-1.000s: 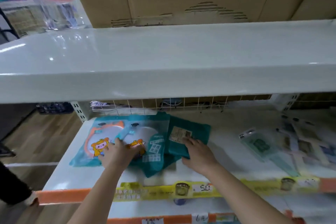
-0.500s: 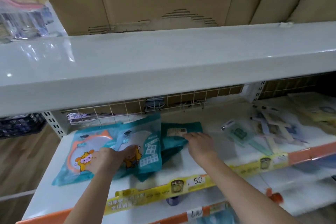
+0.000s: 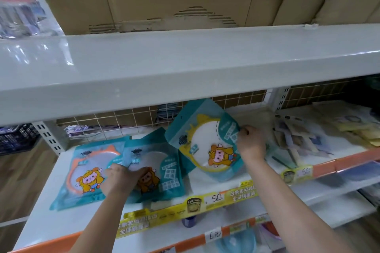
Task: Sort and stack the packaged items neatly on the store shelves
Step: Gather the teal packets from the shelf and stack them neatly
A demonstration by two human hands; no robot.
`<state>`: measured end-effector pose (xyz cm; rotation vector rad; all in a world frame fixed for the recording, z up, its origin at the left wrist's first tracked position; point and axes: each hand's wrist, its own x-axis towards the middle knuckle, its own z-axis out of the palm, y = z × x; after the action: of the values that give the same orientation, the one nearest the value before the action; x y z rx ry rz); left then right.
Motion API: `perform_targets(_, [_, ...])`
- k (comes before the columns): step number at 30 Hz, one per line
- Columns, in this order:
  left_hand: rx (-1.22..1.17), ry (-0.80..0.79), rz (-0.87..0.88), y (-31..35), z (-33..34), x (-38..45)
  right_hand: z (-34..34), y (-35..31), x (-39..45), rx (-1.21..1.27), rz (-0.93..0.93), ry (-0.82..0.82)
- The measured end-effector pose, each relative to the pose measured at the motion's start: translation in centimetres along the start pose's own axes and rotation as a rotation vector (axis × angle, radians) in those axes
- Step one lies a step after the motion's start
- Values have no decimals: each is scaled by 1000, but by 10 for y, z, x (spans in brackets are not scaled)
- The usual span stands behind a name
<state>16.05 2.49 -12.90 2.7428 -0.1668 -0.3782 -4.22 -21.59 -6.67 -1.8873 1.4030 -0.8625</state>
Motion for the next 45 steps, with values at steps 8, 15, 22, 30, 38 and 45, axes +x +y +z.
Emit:
perform_targets(8, [-297,-149,11,2,5,9,23,29,-12,77,321,-402])
perform_targets(15, [-718,-196,48,-2,-2,-1,21,46,-28,352,360,-565])
perform_targets(22, [-973,-224,71,13,2,-31,-6,64,-25,508,274,-463])
perform_targets(30, [-1168,-88,126,92,32,-96,-84,123,12,634,316,-273])
perform_targets(38, [-1233,-122,151,189,84,-186,-189,198,65,707,360,-224])
perform_targets(45, [-1284,-172,128,275,137,-263,-278,267,108,635,364,-204])
